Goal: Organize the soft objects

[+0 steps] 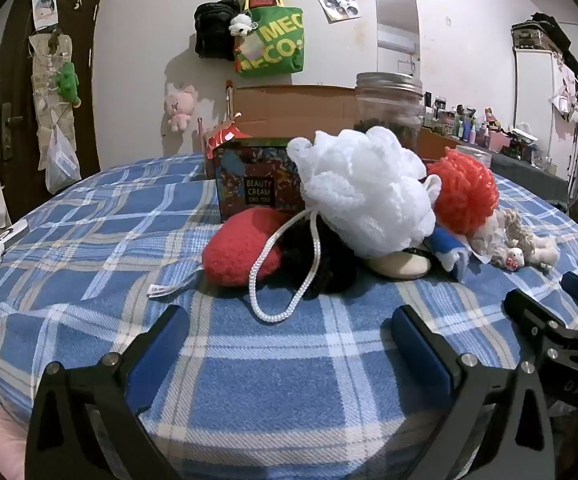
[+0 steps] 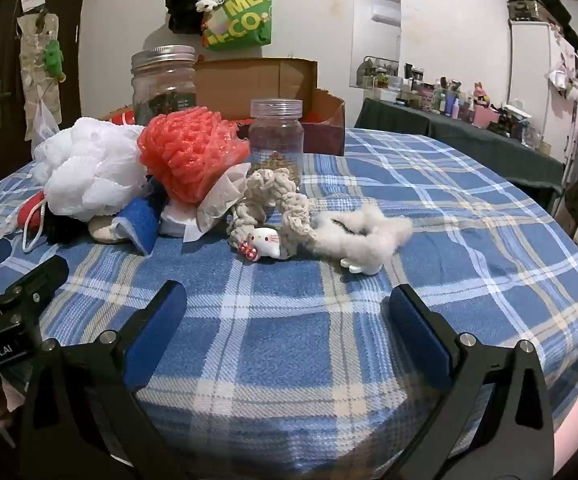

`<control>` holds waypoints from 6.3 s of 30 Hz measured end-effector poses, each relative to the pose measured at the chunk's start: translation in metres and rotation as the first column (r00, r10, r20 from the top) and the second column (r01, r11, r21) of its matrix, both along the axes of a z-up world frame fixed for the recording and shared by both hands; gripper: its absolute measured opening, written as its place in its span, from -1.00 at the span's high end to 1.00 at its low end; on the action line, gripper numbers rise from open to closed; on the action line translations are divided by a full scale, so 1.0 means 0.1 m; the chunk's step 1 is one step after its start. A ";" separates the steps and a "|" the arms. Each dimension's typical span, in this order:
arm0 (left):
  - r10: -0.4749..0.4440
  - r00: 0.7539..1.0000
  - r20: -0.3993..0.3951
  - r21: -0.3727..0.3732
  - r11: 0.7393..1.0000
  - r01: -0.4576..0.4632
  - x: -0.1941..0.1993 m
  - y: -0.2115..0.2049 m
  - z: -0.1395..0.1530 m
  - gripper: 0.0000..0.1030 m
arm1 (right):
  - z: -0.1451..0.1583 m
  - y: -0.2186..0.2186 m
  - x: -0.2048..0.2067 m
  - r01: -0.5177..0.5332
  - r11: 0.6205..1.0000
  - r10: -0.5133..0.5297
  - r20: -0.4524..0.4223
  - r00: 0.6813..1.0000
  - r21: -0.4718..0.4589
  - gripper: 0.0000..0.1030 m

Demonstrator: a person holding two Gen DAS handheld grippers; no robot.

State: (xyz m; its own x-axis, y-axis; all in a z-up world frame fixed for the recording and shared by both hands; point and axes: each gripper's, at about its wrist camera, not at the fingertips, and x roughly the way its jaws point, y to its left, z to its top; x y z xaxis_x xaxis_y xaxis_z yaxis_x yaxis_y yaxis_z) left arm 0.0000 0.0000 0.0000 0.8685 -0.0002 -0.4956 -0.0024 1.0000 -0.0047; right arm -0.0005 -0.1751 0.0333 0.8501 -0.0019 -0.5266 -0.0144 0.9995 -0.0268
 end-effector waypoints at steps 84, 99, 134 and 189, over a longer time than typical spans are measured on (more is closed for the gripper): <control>0.000 1.000 -0.004 -0.006 1.000 0.000 0.00 0.00 0.00 -1.00 | -0.01 0.00 -0.02 0.002 1.000 -0.002 0.012 1.000 0.004 -1.00; -0.035 0.999 -0.025 -0.011 0.999 0.034 0.05 0.08 0.05 -1.00 | 0.01 -0.02 -0.02 -0.020 1.000 0.020 0.002 1.000 0.014 -1.00; -0.170 0.966 -0.193 0.051 0.982 0.182 0.68 0.62 0.47 -1.00 | 0.28 -0.73 0.51 0.022 0.993 -0.006 -0.141 0.990 0.116 -1.00; -0.164 0.960 -0.228 -0.023 0.986 0.163 0.70 0.78 0.61 0.26 | 0.45 -0.63 0.62 -0.171 0.976 0.187 -0.115 0.976 0.134 0.64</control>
